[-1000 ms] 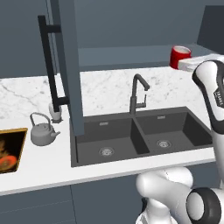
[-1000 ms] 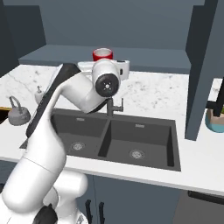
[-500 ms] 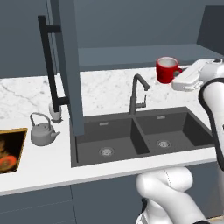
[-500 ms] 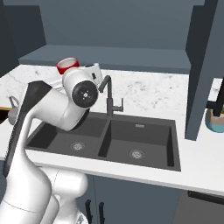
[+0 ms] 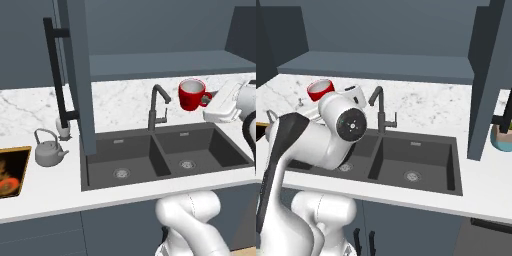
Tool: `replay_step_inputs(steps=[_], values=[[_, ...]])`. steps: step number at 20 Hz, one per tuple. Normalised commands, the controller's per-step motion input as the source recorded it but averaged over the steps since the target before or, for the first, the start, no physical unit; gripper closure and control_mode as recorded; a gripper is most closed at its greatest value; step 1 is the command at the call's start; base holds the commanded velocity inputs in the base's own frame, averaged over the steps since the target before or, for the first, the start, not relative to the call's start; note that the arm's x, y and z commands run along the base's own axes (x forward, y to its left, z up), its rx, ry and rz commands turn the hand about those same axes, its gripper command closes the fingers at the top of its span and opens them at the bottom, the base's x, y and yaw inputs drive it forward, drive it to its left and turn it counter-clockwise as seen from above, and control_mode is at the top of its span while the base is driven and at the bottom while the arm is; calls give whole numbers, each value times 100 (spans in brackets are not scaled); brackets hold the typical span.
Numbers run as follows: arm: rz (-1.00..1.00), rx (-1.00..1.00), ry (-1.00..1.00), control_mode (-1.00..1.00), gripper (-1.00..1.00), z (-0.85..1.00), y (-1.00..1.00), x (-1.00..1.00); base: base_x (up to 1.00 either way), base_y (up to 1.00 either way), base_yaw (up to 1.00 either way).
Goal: Pick the kettle from the counter and place it on the tray. Then pick the mug from the cabinet and place it on the tray. Then close the cabinet doors.
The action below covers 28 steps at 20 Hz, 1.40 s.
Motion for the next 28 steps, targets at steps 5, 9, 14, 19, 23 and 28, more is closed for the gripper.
replay_step_inputs(steps=[5,9,14,19,23,28], values=[[0,-1,0,-100,100,-26,0,-40,0,0,0],[0,-1,0,100,100,-14,2,-24,-32,7,0],[0,0,0,100,100,0,0,0,-78,35,1],[0,0,0,100,100,0,0,0,-74,69,0],[0,0,0,100,100,0,0,0,-70,94,0],[0,0,0,100,100,0,0,0,-57,100,0]])
